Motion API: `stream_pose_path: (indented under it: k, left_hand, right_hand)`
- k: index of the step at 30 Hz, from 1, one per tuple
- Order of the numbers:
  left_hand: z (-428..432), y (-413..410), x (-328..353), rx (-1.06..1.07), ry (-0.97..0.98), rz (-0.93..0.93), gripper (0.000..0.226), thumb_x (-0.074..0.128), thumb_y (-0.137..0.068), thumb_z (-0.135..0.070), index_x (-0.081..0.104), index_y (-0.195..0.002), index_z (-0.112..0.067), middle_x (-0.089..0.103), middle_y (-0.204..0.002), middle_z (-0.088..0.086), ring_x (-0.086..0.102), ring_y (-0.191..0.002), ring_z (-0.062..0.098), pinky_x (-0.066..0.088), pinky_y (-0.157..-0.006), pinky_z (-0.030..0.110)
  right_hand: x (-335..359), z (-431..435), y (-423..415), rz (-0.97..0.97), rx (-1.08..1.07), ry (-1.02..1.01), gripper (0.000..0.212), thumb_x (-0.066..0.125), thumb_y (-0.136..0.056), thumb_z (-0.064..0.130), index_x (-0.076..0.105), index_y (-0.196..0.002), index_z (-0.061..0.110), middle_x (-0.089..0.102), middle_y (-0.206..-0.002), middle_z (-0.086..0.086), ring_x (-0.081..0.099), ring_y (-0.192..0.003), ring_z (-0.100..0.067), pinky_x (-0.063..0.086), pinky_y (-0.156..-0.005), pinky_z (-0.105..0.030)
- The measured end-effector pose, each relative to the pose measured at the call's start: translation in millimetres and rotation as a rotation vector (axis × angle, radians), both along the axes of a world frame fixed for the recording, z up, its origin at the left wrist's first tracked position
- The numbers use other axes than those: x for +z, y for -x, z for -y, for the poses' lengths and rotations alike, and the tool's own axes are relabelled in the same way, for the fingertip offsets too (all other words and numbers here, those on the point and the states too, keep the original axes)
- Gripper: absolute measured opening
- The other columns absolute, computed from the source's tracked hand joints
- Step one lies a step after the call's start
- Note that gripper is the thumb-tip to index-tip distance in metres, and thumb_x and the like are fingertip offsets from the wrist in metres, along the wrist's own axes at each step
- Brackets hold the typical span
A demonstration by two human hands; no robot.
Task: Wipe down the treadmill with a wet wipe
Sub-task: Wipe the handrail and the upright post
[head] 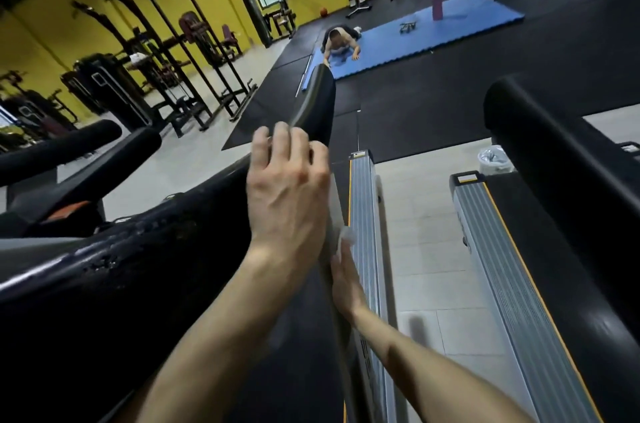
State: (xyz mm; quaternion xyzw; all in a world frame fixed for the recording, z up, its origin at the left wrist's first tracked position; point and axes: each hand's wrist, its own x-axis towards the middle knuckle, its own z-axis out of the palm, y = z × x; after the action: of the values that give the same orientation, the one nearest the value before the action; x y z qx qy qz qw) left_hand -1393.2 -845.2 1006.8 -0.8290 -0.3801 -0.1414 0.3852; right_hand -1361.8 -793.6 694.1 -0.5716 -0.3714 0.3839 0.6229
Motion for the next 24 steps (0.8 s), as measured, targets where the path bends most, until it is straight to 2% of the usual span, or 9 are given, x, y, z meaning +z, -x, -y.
stream_pose_path:
  k: [2, 4, 5, 7, 10, 14, 17, 20, 24]
  left_hand:
    - [-3, 8, 8, 0.227, -0.016, 0.037, 0.039, 0.054, -0.104, -0.025, 0.055, -0.142, -0.017, 0.051, -0.151, 0.018, 0.041, -0.147, 0.039, 0.021, -0.126, 0.054]
    - [-8, 16, 12, 0.447, 0.045, 0.032, 0.055, 0.056, -0.103, -0.041, 0.044, -0.153, -0.023, 0.046, -0.157, 0.018, 0.041, -0.145, 0.039, 0.026, -0.120, 0.053]
    - [-10, 19, 10, 0.514, 0.070, 0.013, 0.056, 0.052, -0.104, -0.046, 0.042, -0.154, -0.022, 0.050, -0.151, 0.018, 0.048, -0.137, 0.038, 0.032, -0.112, 0.050]
    - [-10, 25, 5, 0.553, 0.082, -0.053, 0.056, 0.042, -0.106, -0.052, 0.044, -0.148, -0.016, 0.062, -0.131, 0.015, 0.058, -0.116, 0.034, 0.035, -0.096, 0.046]
    - [-3, 30, 3, 0.541, 0.015, -0.143, 0.060, 0.037, -0.106, -0.053, 0.044, -0.146, -0.009, 0.064, -0.119, 0.016, 0.058, -0.103, 0.033, 0.036, -0.089, 0.045]
    - [2, 27, 1, 0.574, -0.007, -0.194, 0.077, 0.036, -0.102, -0.066, 0.037, -0.151, -0.007, 0.061, -0.119, 0.018, 0.055, -0.102, 0.034, 0.041, -0.092, 0.046]
    - [2, 27, 0, 0.577, 0.007, -0.201, 0.082, 0.037, -0.101, -0.069, 0.034, -0.153, -0.007, 0.060, -0.120, 0.019, 0.055, -0.102, 0.035, 0.044, -0.095, 0.047]
    - [4, 24, 1, 0.597, 0.011, -0.199, 0.081, 0.037, -0.101, -0.068, 0.033, -0.154, -0.006, 0.059, -0.122, 0.021, 0.055, -0.104, 0.037, 0.043, -0.095, 0.047]
    - [4, 22, 2, 0.607, 0.028, -0.188, 0.079, 0.038, -0.102, -0.066, 0.034, -0.153, -0.005, 0.059, -0.120, 0.021, 0.054, -0.103, 0.037, 0.042, -0.094, 0.048]
  right_hand:
    - [19, -27, -8, 0.045, -0.020, -0.020, 0.062, 0.024, -0.105, 0.067, 0.008, -0.164, 0.057, 0.021, -0.174, 0.020, 0.025, -0.156, 0.000, 0.025, -0.129, -0.041]
    - [56, -56, -23, 0.069, -0.052, -0.023, 0.077, 0.020, -0.102, 0.079, 0.007, -0.169, 0.044, 0.010, -0.177, 0.018, 0.013, -0.159, 0.002, 0.015, -0.131, -0.038]
    - [71, -66, -27, 0.084, -0.058, -0.029, 0.080, 0.019, -0.102, 0.079, 0.005, -0.170, 0.040, 0.002, -0.178, 0.016, 0.004, -0.161, 0.001, 0.008, -0.134, -0.038]
    - [75, -70, -25, 0.132, -0.022, -0.057, 0.063, 0.023, -0.113, 0.059, 0.002, -0.169, 0.038, -0.008, -0.177, 0.015, -0.009, -0.161, 0.000, 0.001, -0.135, -0.041]
    - [32, -26, -2, 0.194, -0.040, -0.125, 0.055, 0.023, -0.119, 0.033, -0.002, -0.168, 0.040, -0.015, -0.175, 0.019, -0.010, -0.161, 0.000, 0.002, -0.135, -0.042]
    - [-39, 12, 25, 0.105, -0.064, -0.060, 0.060, 0.028, -0.116, 0.048, 0.001, -0.169, 0.045, -0.002, -0.176, 0.025, 0.000, -0.162, 0.000, 0.012, -0.134, -0.049]
    - [7, -62, -14, -0.026, -0.050, -0.041, 0.057, 0.028, -0.112, 0.060, 0.016, -0.166, 0.048, 0.017, -0.176, 0.018, 0.014, -0.163, -0.006, 0.019, -0.133, -0.047]
    - [55, -152, -65, -0.005, -0.078, 0.010, 0.079, 0.011, -0.093, 0.093, 0.030, -0.160, 0.057, 0.034, -0.170, 0.020, 0.028, -0.158, -0.006, 0.023, -0.131, -0.049]
    - [42, -126, -53, -0.074, -0.016, -0.075, 0.068, 0.012, -0.100, 0.084, 0.022, -0.162, 0.059, 0.024, -0.172, 0.025, 0.016, -0.162, -0.005, 0.014, -0.133, -0.047]
